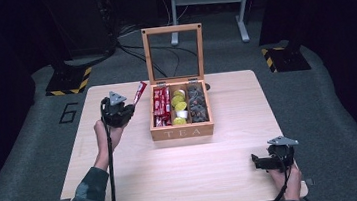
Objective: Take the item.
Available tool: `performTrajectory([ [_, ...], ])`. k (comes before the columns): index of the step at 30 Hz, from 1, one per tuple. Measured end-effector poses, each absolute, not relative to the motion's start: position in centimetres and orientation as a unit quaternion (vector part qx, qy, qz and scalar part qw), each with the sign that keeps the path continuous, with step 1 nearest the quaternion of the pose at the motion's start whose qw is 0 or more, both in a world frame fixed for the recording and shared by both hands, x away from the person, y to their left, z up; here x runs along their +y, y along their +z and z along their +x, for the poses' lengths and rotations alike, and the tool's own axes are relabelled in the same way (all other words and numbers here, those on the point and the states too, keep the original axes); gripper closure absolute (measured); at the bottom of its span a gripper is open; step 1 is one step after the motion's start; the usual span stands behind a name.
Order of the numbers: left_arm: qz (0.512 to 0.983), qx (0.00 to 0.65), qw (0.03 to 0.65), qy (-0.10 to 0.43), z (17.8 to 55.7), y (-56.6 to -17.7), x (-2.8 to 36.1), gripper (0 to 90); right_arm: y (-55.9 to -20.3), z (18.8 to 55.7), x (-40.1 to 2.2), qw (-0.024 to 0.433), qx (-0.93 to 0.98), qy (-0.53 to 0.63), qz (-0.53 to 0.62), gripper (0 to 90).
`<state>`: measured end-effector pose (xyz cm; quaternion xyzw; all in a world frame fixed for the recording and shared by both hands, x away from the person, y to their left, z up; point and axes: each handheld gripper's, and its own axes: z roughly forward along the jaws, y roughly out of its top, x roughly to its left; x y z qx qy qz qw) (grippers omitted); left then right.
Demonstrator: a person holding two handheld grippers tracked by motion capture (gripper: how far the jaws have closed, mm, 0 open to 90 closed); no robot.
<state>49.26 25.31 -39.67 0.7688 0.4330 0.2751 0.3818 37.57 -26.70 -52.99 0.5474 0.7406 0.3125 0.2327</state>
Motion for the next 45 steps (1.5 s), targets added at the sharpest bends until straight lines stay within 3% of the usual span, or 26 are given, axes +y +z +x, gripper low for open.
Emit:
performTrajectory([
  [45,0.732,0.492,0.373,0.287,49.7,-41.9,31.1,84.1,-53.0,37.6,-26.7,0.231,0.740,0.312,0.549,0.0],
])
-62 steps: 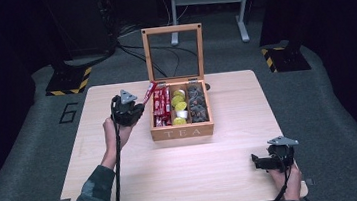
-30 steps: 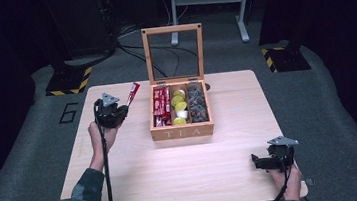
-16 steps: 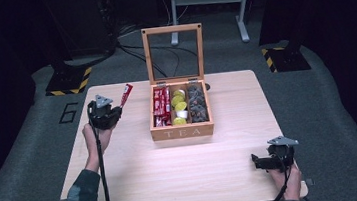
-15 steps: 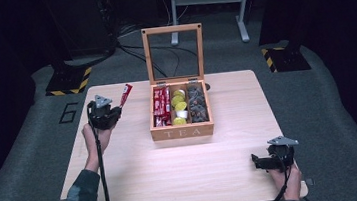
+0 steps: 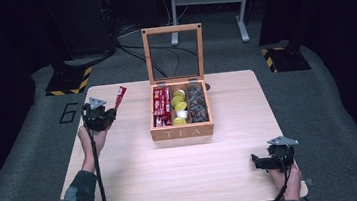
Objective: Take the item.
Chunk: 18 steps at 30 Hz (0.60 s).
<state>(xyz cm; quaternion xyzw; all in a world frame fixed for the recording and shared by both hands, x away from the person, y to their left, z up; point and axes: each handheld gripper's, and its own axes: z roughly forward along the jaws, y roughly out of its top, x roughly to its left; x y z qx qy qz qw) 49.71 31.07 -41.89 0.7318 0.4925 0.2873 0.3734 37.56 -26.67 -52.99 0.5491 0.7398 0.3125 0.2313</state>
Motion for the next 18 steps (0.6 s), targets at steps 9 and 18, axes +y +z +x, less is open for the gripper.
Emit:
performTrajectory([
  [9,0.726,0.507,0.368,0.283,49.9,-43.0,32.0,84.1,-53.0,37.6,-26.7,0.231,0.740,0.312,0.549,0.0],
  [18,0.718,0.523,0.365,0.280,50.2,-44.0,33.0,84.1,-53.0,37.6,-26.7,0.231,0.740,0.312,0.549,0.0],
])
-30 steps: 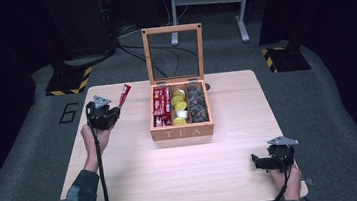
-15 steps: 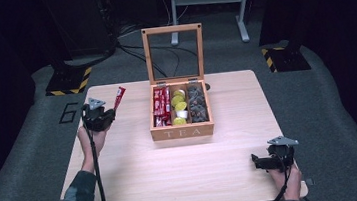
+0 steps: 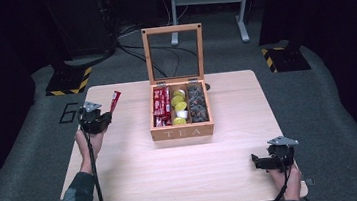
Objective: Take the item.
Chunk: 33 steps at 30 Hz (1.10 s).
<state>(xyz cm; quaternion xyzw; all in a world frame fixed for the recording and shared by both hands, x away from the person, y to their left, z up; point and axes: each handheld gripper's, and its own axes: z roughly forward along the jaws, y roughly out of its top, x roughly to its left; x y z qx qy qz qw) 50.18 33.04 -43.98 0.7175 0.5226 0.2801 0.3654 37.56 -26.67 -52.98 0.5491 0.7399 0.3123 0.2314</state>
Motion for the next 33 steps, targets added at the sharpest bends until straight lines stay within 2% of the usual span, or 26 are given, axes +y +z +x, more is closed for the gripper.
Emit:
performTrajectory([
  [33,0.707,0.564,0.338,0.261,51.2,-47.9,35.2,84.0,-53.0,37.6,-26.7,0.233,0.740,0.312,0.548,0.0],
])
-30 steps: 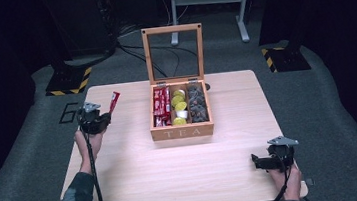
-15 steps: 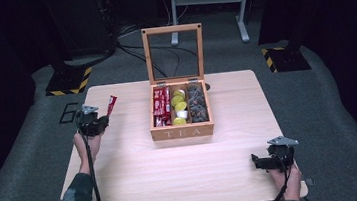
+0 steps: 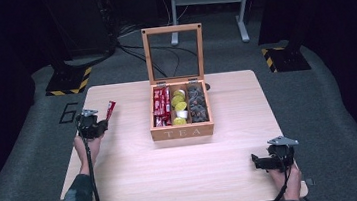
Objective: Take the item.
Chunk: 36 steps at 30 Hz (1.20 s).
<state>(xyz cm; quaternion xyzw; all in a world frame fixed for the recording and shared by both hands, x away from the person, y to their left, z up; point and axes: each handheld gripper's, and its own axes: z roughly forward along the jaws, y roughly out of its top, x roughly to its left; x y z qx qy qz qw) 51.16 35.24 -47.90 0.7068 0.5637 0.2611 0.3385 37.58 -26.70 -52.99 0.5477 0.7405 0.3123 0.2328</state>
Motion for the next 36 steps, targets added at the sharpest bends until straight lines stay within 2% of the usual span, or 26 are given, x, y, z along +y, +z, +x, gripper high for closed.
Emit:
performTrajectory([
  [15,0.709,0.577,0.320,0.248,51.5,-50.0,35.5,84.0,-53.0,37.6,-26.7,0.233,0.740,0.312,0.548,0.0],
  [36,0.715,0.584,0.301,0.238,51.8,-50.9,35.3,82.0,-53.0,37.6,-26.7,0.232,0.740,0.312,0.549,0.0],
])
